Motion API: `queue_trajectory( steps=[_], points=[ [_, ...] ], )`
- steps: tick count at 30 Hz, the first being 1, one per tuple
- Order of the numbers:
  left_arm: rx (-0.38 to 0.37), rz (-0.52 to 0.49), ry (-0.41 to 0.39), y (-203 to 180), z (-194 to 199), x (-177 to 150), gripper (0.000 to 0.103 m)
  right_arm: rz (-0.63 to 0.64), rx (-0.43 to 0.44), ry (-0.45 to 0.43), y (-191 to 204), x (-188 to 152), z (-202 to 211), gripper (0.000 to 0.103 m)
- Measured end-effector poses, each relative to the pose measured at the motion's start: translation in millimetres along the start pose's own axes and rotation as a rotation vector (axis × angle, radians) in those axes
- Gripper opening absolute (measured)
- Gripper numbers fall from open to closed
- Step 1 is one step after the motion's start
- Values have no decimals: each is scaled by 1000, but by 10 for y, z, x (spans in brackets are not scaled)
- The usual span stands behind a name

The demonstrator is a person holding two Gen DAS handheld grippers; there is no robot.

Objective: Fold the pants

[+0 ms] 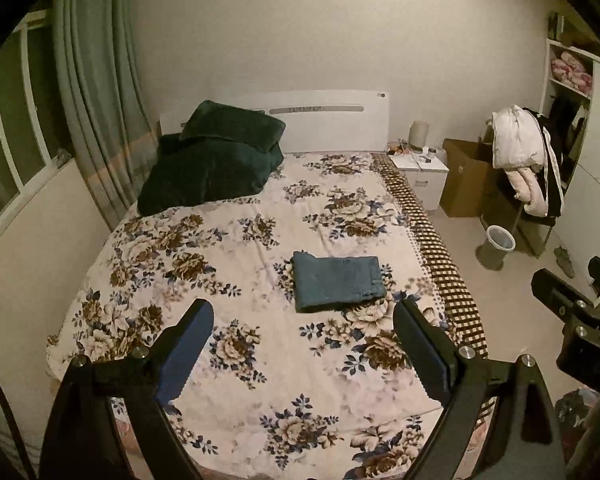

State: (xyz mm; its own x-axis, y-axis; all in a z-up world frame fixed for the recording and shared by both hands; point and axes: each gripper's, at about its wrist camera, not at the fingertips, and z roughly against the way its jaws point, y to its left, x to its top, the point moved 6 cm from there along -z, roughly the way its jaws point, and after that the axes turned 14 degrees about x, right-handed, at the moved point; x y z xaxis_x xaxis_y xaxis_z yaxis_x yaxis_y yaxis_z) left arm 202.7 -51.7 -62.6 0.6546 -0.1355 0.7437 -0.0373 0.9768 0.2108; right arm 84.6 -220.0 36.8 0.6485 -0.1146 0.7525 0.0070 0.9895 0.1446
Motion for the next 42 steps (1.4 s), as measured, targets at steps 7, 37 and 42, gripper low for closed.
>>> queue_trajectory(
  steps=[7, 37, 42],
  points=[
    [2, 41, 0, -12, -238, 10, 103, -17, -8, -15, -195, 130, -271, 102],
    [61, 27, 76, -344, -1415, 48, 103, -21, -66, 69, -698, 70, -2094, 102],
    [63, 27, 73, -332, -1416, 60, 103, -22, -60, 67, -681, 62, -2119, 102]
  ],
)
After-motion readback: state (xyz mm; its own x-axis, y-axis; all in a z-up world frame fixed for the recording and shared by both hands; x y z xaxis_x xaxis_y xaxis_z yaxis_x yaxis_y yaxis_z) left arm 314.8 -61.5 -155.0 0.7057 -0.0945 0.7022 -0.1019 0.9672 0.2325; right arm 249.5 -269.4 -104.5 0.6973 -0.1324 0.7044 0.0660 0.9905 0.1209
